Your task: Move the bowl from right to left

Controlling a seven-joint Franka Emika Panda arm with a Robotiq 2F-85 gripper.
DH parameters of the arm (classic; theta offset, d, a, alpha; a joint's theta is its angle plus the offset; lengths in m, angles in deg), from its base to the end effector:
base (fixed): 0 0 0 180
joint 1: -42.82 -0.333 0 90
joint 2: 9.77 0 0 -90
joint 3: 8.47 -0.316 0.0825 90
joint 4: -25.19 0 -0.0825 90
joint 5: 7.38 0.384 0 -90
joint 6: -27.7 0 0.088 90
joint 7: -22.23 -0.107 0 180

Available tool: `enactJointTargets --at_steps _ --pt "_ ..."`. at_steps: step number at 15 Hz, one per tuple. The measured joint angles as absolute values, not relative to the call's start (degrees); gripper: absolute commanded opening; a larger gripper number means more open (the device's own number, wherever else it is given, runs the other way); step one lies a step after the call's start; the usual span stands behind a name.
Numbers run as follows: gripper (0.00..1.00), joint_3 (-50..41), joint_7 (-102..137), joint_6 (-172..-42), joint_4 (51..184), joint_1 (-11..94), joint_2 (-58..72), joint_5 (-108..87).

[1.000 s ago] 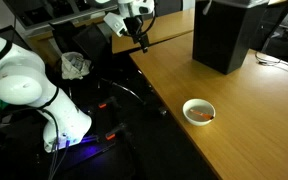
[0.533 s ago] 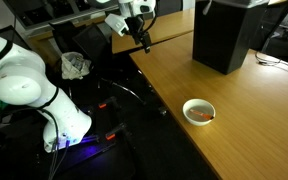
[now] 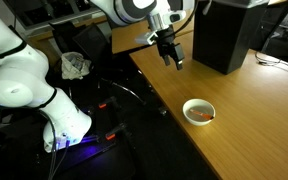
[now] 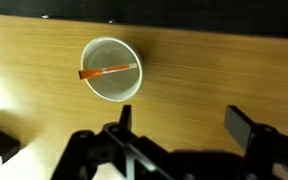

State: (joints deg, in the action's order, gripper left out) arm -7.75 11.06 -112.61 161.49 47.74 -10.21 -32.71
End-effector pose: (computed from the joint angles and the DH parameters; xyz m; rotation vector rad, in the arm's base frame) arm 0.5003 -0.0497 0.3317 2.8483 0.0544 0.1294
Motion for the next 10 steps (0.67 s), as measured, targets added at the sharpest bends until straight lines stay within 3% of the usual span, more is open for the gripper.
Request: enactJointTargets --at_steps 10 --pt "0.99 -0.9 -2.4 -107.1 143.7 43.3 16.5 -42.0"
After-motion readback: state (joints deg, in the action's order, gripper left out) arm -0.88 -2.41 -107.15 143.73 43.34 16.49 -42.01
